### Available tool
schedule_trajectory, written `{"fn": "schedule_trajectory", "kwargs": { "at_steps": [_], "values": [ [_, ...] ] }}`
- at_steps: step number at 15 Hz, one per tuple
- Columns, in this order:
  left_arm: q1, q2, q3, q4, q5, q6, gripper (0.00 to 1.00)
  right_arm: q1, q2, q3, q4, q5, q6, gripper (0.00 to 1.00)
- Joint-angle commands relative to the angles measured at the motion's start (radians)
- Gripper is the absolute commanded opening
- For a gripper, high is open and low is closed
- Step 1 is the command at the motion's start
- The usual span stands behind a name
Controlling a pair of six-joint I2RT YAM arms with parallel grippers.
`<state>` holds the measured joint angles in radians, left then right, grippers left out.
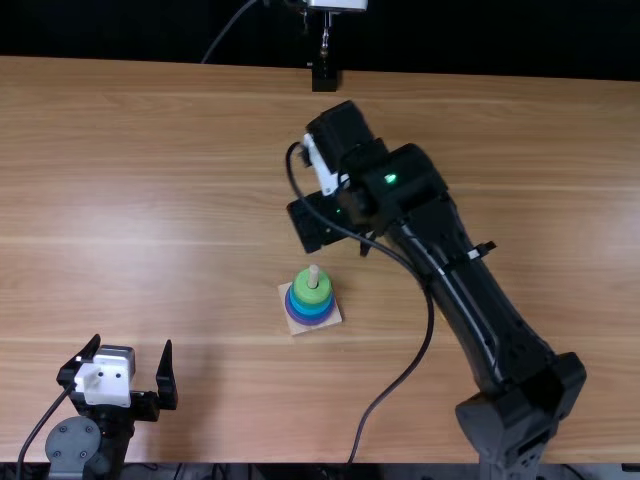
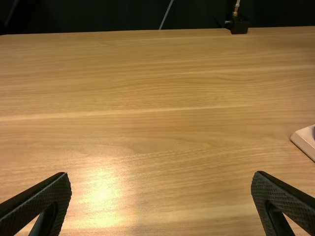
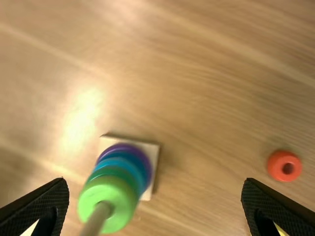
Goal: Build the Hanoi tower: stack the rings onto the peg from bottom to top in this color order: purple, dark blue, light blue, dark green, light green, yellow, orange.
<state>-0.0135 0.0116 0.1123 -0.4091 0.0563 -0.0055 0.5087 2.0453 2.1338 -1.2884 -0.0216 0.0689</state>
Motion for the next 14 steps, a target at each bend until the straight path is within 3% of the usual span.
{"fn": "schedule_trajectory", "kwargs": {
  "at_steps": [1, 4, 5, 7, 14],
  "values": [
    [-0.008, -0.012, -0.112, -0.077, 0.004, -0.006, 1.00, -0.073, -0.039, 0.012, 0.002, 0.009, 0.062, 1.00],
    [-0.008, -0.012, -0.112, -0.077, 0.004, -0.006, 1.00, -0.191, -0.065, -0.075, 0.001, 0.009, 0.141, 1.00],
    [-0.008, -0.012, -0.112, -0.077, 0.004, -0.006, 1.00, -0.234, -0.106, -0.150, 0.001, 0.009, 0.147, 1.00],
    [-0.008, -0.012, -0.112, -0.077, 0.004, -0.006, 1.00, -0.314, -0.186, -0.311, 0.004, 0.005, 0.147, 1.00],
    [-0.008, -0.012, -0.112, -0.077, 0.004, -0.006, 1.00, -0.443, -0.375, -0.762, 0.170, 0.005, 0.132, 1.00]
  ]
}}
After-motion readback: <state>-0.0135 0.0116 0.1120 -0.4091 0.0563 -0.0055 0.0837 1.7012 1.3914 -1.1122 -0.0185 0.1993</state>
